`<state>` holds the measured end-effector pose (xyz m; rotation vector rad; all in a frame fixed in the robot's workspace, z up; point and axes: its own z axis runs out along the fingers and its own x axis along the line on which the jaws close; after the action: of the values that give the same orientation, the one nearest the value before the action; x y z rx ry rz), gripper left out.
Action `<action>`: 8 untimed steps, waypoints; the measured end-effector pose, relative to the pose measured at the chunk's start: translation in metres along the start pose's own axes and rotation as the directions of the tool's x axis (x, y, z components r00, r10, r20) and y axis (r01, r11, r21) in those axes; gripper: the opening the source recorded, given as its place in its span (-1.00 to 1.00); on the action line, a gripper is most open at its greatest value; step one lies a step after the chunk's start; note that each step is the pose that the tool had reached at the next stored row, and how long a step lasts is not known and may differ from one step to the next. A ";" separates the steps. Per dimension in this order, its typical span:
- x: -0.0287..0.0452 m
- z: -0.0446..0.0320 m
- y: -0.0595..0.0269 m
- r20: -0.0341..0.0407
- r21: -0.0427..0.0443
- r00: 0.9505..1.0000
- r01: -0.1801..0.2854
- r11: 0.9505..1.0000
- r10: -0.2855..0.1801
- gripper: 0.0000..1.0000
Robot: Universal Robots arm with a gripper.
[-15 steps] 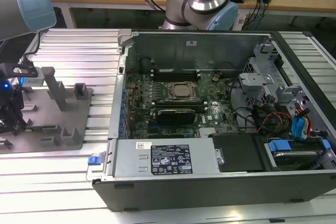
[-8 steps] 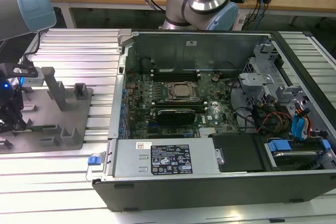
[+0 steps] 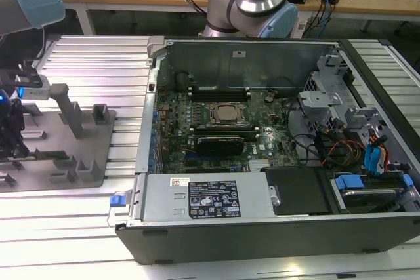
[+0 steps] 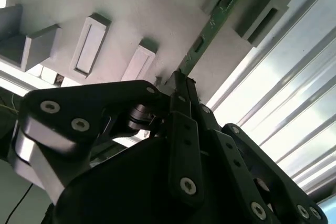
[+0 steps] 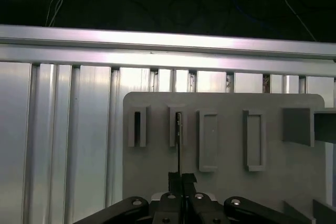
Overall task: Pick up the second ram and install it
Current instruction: 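Pick up the second ram and move it above second insertion slot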
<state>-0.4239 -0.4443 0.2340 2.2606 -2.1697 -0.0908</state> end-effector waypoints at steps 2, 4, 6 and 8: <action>-0.0004 -0.0110 0.0005 0.001 0.000 1.000 0.001 1.000 -0.001 -0.82; -0.0007 -0.0195 0.0009 0.001 0.000 1.000 0.001 1.000 -0.001 -0.82; -0.0010 -0.0280 0.0013 0.001 0.000 1.000 0.001 1.000 -0.001 -0.82; -0.0014 -0.0383 0.0017 0.001 0.000 1.000 0.001 1.000 -0.001 -0.82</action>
<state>-0.4239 -0.4443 0.2723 2.2626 -2.1687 -0.0919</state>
